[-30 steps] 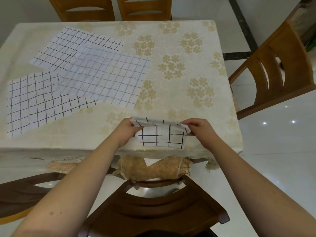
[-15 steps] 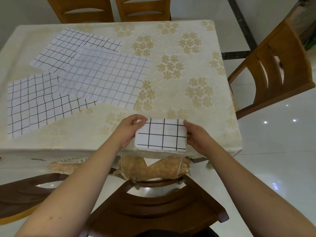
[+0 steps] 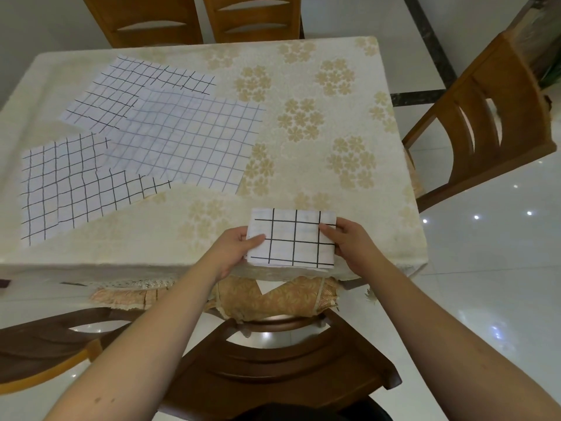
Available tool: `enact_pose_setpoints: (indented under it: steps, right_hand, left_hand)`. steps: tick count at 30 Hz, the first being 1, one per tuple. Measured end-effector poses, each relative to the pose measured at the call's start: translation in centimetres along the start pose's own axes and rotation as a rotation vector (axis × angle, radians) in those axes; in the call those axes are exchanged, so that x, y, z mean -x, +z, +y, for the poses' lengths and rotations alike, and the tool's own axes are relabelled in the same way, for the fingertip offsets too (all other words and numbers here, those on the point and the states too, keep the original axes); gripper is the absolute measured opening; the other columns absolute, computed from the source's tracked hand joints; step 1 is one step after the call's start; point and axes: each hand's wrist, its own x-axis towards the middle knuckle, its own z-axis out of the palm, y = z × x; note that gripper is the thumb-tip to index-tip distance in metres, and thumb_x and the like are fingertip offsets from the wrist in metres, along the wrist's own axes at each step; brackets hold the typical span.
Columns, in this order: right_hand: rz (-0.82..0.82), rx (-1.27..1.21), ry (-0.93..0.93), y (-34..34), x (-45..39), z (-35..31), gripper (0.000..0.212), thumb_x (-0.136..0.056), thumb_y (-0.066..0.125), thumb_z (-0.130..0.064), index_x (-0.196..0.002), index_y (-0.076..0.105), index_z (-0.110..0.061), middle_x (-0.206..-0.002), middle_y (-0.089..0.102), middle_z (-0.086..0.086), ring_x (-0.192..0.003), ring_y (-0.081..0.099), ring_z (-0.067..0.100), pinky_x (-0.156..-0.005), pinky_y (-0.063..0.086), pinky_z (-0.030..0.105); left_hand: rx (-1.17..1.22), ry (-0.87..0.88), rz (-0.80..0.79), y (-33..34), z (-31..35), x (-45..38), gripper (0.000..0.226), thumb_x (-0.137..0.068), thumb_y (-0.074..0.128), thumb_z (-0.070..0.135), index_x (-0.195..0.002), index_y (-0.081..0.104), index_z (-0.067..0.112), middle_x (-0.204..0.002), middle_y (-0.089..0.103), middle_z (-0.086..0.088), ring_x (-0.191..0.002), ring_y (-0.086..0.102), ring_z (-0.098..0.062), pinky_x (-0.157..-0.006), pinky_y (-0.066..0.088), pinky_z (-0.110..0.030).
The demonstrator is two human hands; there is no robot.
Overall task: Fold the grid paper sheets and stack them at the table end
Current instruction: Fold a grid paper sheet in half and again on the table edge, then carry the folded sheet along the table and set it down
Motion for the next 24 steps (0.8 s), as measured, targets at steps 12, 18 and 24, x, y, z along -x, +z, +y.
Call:
enact_pose_setpoints:
  steps: [12, 18, 24]
  right_hand:
    - [0.036, 0.196, -0.034, -0.3, 3.3, 1.3, 0.016, -0.093, 0.062, -0.019, -0.108, 0.068, -0.017, -0.102, 0.073, 0.001, -0.087, 0.071, 0.014, -0.07, 0.058, 0.025]
    - [0.096, 0.237, -0.056, 0.6, 6.0, 1.2, 0.023, -0.094, 0.06, -0.023, -0.115, 0.064, -0.015, -0.104, 0.071, 0.003, -0.082, 0.069, 0.009, -0.054, 0.05, 0.015]
    - [0.148, 0.233, -0.058, 1.7, 9.6, 1.9, 0.023, -0.087, 0.066, -0.035, -0.096, 0.07, -0.015, -0.101, 0.07, 0.022, -0.088, 0.067, 0.041, -0.065, 0.06, 0.045]
  left_hand:
    - [-0.024, 0.075, 0.129, 1.9, -0.9, 2.0, 0.026, -0.095, 0.059, 0.02, -0.12, 0.063, 0.011, -0.109, 0.073, -0.006, -0.095, 0.071, -0.021, -0.079, 0.058, -0.036]
    - [-0.051, 0.107, 0.111, 1.7, -1.6, 4.0, 0.025, -0.094, 0.059, 0.035, -0.112, 0.066, 0.019, -0.105, 0.074, -0.003, -0.096, 0.07, -0.023, -0.083, 0.056, -0.042]
    - [-0.152, 0.17, 0.196, 1.5, -1.0, 5.4, 0.037, -0.091, 0.057, 0.043, -0.088, 0.063, 0.007, -0.071, 0.06, -0.005, -0.062, 0.056, -0.019, -0.057, 0.039, -0.028]
